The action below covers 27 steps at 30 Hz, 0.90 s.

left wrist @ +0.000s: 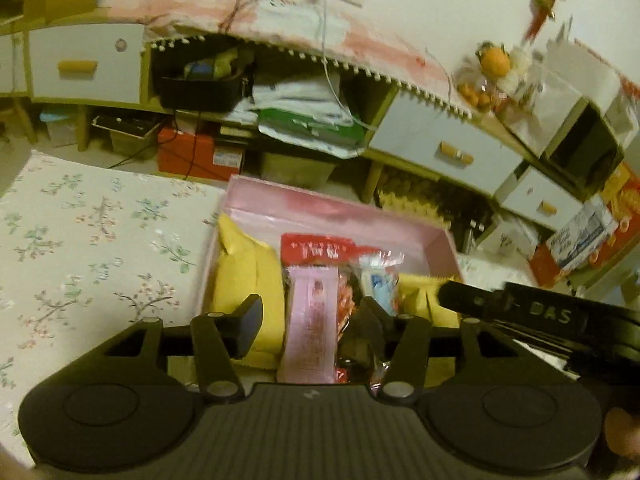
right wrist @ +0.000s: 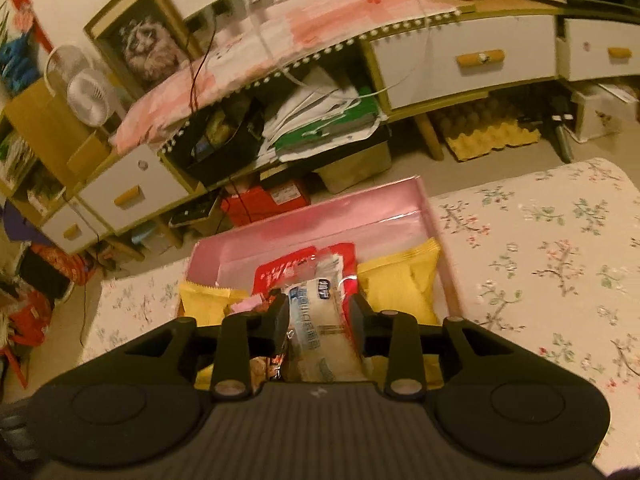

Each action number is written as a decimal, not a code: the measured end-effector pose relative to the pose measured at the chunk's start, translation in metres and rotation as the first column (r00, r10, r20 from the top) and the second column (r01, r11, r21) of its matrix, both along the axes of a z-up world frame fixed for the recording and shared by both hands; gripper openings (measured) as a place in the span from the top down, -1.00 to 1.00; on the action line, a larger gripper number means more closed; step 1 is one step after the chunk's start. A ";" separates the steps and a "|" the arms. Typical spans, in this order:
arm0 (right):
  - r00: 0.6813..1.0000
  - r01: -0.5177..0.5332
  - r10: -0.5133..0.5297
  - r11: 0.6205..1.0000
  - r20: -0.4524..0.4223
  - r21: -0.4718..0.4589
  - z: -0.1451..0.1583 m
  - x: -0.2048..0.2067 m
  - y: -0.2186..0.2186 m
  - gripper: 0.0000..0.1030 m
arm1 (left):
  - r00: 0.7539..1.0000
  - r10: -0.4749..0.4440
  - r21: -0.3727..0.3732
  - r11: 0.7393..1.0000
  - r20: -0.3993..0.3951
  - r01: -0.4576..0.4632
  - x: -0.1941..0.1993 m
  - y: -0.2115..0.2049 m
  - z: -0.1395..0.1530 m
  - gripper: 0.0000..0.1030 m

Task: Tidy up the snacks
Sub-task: 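Carry the pink bar and milk-stick packet into the box and release, then grasp the white biscuit bag with the right gripper while the left grasps a white wrapper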

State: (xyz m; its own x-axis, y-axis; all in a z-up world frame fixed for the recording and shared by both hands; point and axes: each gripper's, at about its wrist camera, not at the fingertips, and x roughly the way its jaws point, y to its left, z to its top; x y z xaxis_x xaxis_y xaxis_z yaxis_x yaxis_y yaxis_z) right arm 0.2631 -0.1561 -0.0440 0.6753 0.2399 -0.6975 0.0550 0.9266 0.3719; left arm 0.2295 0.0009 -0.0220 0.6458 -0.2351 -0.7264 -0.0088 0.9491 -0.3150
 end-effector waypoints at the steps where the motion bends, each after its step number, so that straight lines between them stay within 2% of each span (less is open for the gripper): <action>1: 1.000 0.009 -0.009 1.000 0.001 0.006 0.005 -0.003 -0.003 0.39 | 1.000 0.009 -0.004 1.000 0.002 -0.009 -0.003 0.002 0.004 -0.15; 4: 1.000 0.011 -0.011 1.000 0.009 -0.016 0.020 -0.016 -0.007 0.33 | 1.000 0.014 -0.002 1.000 0.001 -0.014 -0.014 0.005 0.017 -0.15; 8: 1.000 -0.005 0.004 0.999 -0.018 -0.043 0.033 -0.036 -0.008 0.14 | 1.000 0.005 0.045 0.999 -0.020 -0.004 -0.036 0.004 0.034 -0.22; 12: 0.998 -0.018 0.016 0.999 -0.061 -0.032 0.040 -0.053 -0.005 0.13 | 0.999 -0.004 0.044 0.999 -0.040 0.005 -0.063 0.011 0.041 -0.32; 16: 0.996 -0.055 0.052 0.998 -0.074 -0.036 0.049 -0.069 0.000 -0.01 | 0.995 -0.022 0.077 0.997 -0.098 0.030 -0.083 0.012 0.034 -0.47; 19: 0.993 -0.105 0.101 0.992 -0.060 -0.065 0.053 -0.080 0.006 -0.12 | 0.988 -0.024 0.063 0.997 -0.152 0.034 -0.093 0.015 0.022 -0.57; 21: 0.990 -0.140 0.137 0.987 -0.035 -0.079 0.050 -0.085 0.008 -0.19 | 0.982 -0.022 0.049 0.998 -0.188 0.032 -0.096 0.018 0.010 -0.61; 23: 0.984 -0.174 0.169 0.979 -0.050 -0.107 0.043 -0.083 0.012 -0.19 | 0.979 -0.019 0.048 0.998 -0.203 0.030 -0.098 0.020 0.003 -0.62; 27: 0.978 -0.203 0.197 0.972 -0.063 -0.122 0.034 -0.078 0.009 -0.27 | 0.976 -0.033 0.057 0.997 -0.218 0.046 -0.099 0.020 -0.009 -0.79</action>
State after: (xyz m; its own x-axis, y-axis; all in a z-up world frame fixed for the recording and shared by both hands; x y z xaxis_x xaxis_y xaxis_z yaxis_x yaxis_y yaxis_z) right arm 0.1847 -0.1472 -0.0101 0.5859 0.2736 -0.7628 -0.1205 0.9602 0.2518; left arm 0.1305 0.0207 -0.0309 0.4628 -0.2079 -0.8617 -0.0323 0.9675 -0.2508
